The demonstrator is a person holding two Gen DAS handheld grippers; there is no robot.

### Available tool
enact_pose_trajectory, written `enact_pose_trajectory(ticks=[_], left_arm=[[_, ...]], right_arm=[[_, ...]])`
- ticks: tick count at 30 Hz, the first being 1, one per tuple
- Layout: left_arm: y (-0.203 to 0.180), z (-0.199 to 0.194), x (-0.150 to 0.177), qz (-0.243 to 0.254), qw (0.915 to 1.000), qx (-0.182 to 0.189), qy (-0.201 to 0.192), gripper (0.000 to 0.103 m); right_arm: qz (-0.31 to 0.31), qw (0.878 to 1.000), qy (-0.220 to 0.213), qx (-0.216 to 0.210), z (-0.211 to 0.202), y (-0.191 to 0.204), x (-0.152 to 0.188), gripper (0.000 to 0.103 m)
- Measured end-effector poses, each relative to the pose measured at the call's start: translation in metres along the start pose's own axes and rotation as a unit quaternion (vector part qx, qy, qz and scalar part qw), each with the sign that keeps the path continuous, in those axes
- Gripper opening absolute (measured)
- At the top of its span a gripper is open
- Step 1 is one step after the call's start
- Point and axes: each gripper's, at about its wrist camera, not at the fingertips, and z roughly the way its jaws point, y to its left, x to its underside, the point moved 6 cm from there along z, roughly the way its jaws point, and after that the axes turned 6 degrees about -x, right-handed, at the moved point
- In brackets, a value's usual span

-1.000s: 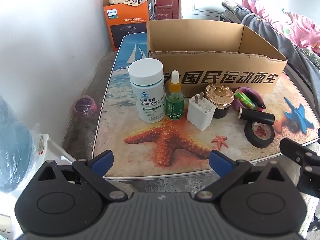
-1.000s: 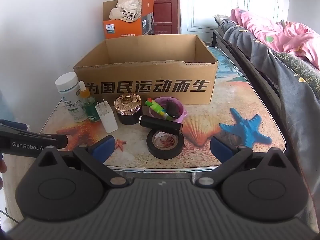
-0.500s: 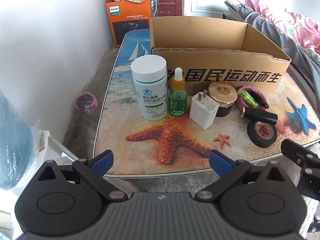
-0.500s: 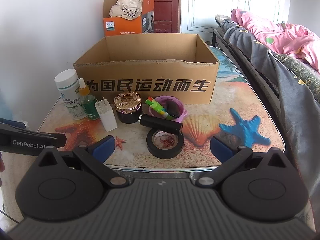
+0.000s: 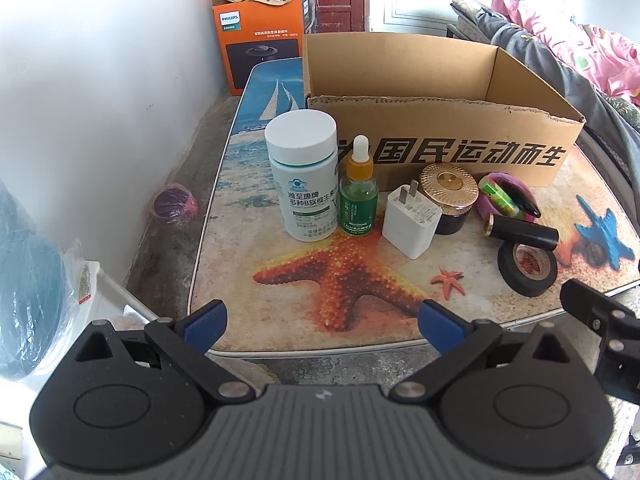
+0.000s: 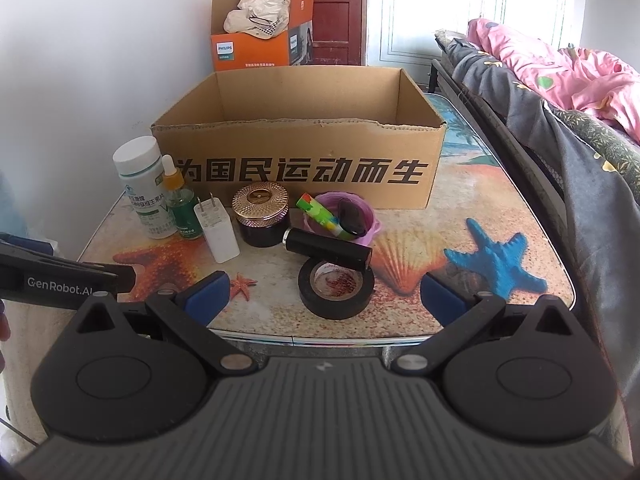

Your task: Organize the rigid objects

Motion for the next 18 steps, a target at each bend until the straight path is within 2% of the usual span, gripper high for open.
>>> enact_pose_trajectory(ticks=[18], left_arm=[[0.0036, 0.0075, -0.0005, -0.001, 0.9999, -0.009, 0.007, 0.102]], right_arm=[[-0.005, 1.0, -0.006, -0.006, 0.002, 0.0031, -0.0047, 0.102]])
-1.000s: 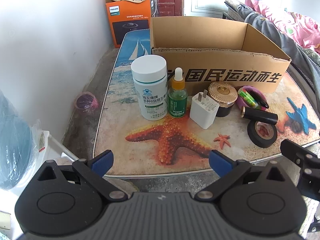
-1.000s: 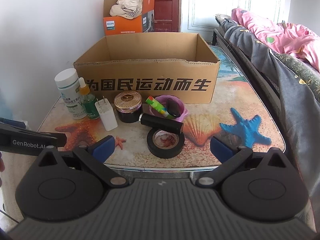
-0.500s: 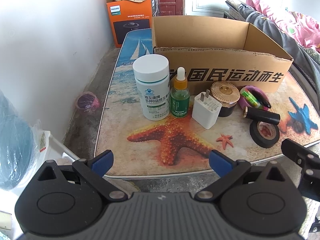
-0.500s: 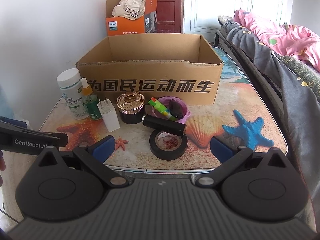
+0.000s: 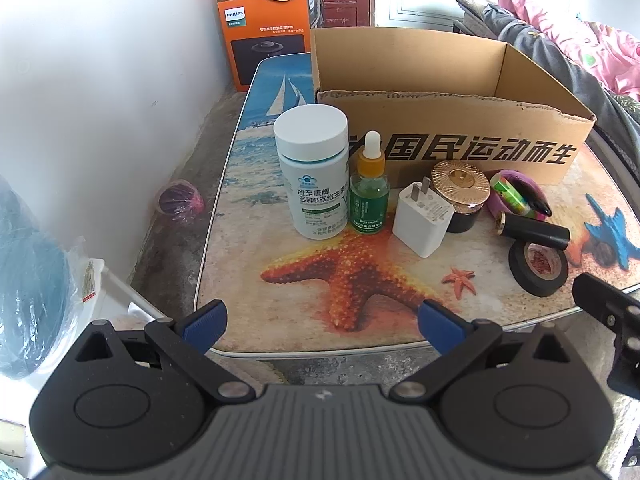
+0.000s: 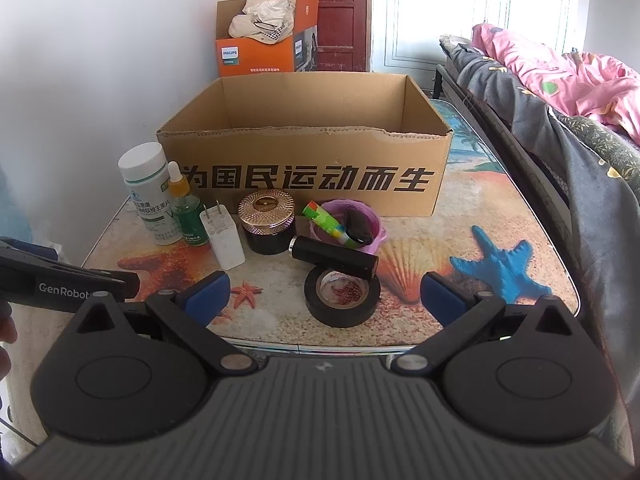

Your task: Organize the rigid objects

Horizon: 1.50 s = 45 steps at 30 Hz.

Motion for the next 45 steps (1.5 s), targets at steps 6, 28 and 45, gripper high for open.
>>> enact_pose_trajectory(ticks=[6, 28, 45], left_arm=[[0.0, 0.003, -0.001, 0.001, 1.0, -0.003, 0.003, 0.102], [-0.087, -0.013, -0.01, 0.14, 0.9768, 0.144, -0.075, 0.102], [-0.161, 0.007, -0.002, 0.248, 0.943, 0.209, -0.075, 0.044]], right_arm=[[-0.001, 1.0, -0.002, -0.003, 0.002, -0.001, -0.002, 0.102], [0.005, 0.998, -0.038, -0.048, 0.002, -0.073, -0.019, 0.094], [-0.052, 0.974, 0.065, -0.213, 0.077, -0.053, -0.038, 0.03]])
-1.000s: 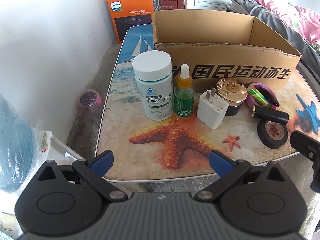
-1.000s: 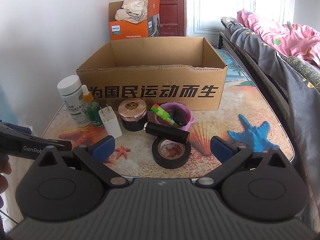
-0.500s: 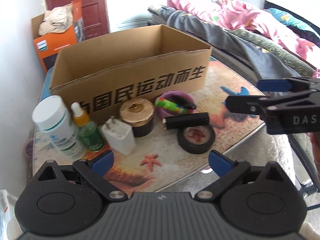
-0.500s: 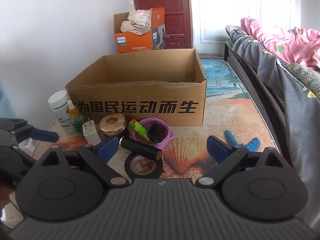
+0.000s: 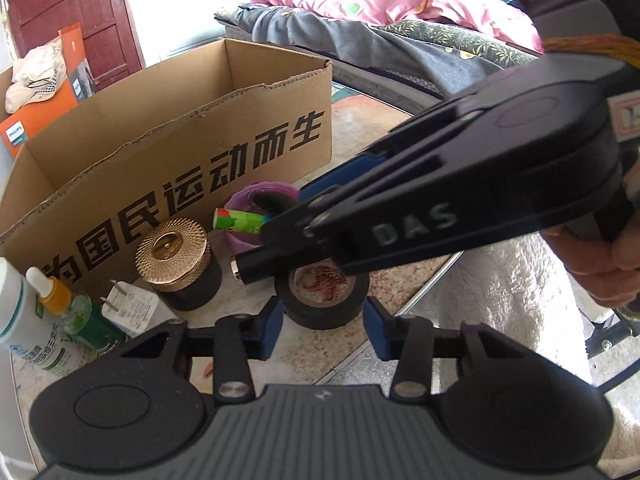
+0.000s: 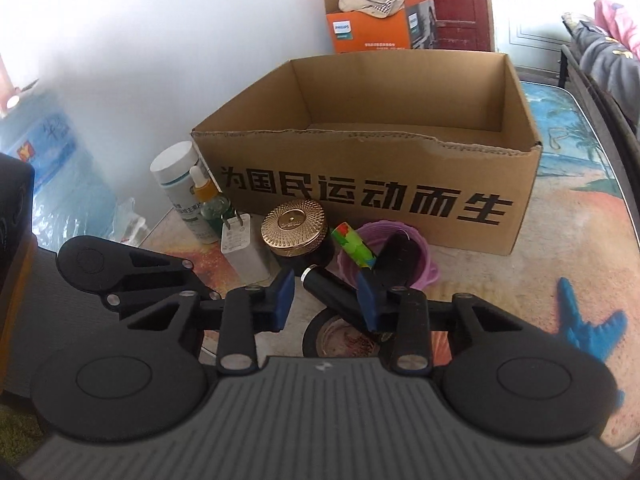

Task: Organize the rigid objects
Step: 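Lower the right gripper onto the black cylinder on the tape roll and close, then lift the black cylinder with the right gripper and carry it into the box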

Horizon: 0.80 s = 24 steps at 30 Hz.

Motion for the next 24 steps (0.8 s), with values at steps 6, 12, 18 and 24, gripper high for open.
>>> enact_pose_trajectory(ticks=[6, 12, 18, 24], left_arm=[[0.006, 0.007, -0.002, -0.015, 0.9998, 0.013, 0.001, 0.043], [0.014, 0.008, 0.0, -0.036, 0.9989, 0.029, 0.003, 0.043], [0.021, 0.013, 0.0, -0.06, 0.9968, 0.053, 0.008, 0.044], [0.027, 0.018, -0.003, -0.076, 0.9948, 0.067, 0.005, 0.045]], right_arm=[[0.001, 0.999, 0.05, 0.01, 0.019, -0.007, 0.005, 0.025], [0.034, 0.997, 0.069, 0.0, 0.015, -0.008, 0.009, 0.022], [0.083, 0.992, 0.095, -0.028, 0.016, -0.009, 0.005, 0.023], [0.118, 0.989, 0.087, -0.019, 0.018, -0.023, -0.004, 0.025]])
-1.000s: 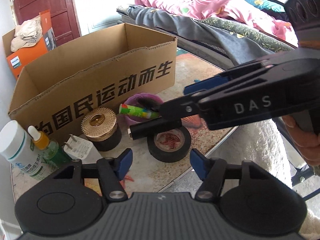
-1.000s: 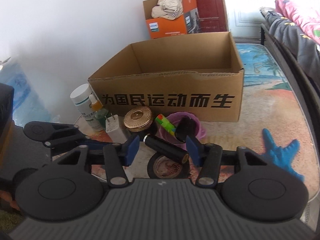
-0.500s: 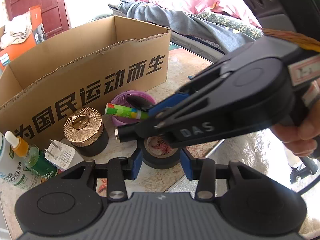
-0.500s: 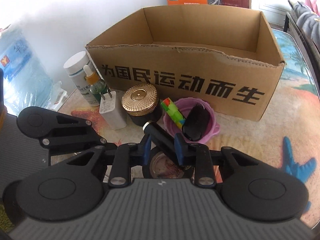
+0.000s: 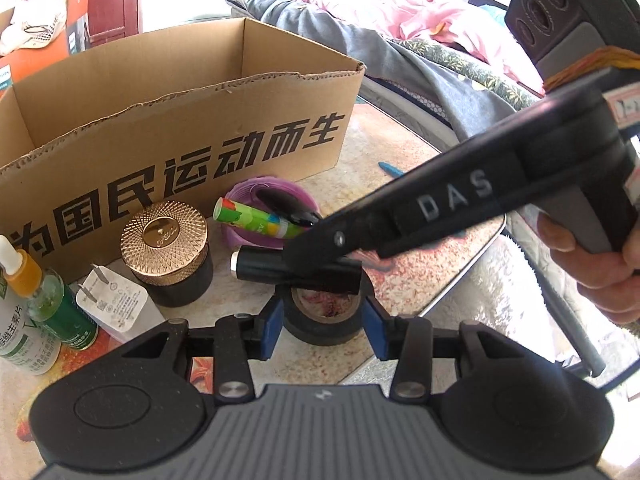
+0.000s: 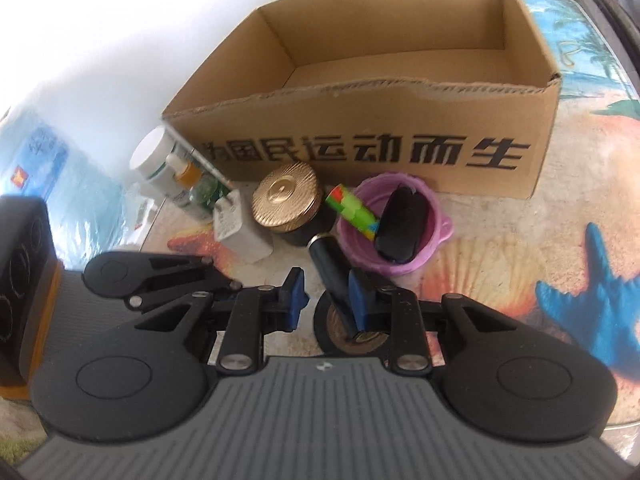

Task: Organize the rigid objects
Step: 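Lift the black cylinder with the right gripper and carry it into the box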

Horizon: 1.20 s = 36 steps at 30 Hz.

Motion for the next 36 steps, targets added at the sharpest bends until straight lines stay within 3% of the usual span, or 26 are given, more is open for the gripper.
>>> enact_pose_trajectory(ticks=[8, 15, 27, 31, 36], left_arm=[[0.003, 0.001, 0.0, -0.012, 0.9998, 0.018, -0.002, 0.045], [0.011, 0.008, 0.001, -0.045, 0.9986, 0.023, 0.018, 0.048], [0.016, -0.043, 0.0, -0.045, 0.9985, 0.012, -0.027, 0.047], [0.025, -0.083, -0.014, -0.043, 0.9961, -0.01, -0.077, 0.047], [0.052, -0.119, -0.049, -0.046, 0.9905, -0.052, -0.119, 0.046]], right_arm=[[0.035, 0.998, 0.04, -0.019, 0.017, -0.007, 0.008, 0.025], [0.077, 0.995, 0.048, -0.042, 0.031, -0.015, 0.013, 0.023], [0.096, 0.992, -0.01, -0.079, -0.002, 0.018, 0.016, 0.021], [0.056, 0.993, -0.056, -0.089, -0.026, 0.052, -0.005, 0.021], [0.018, 0.988, -0.102, -0.112, -0.037, 0.088, -0.056, 0.021]])
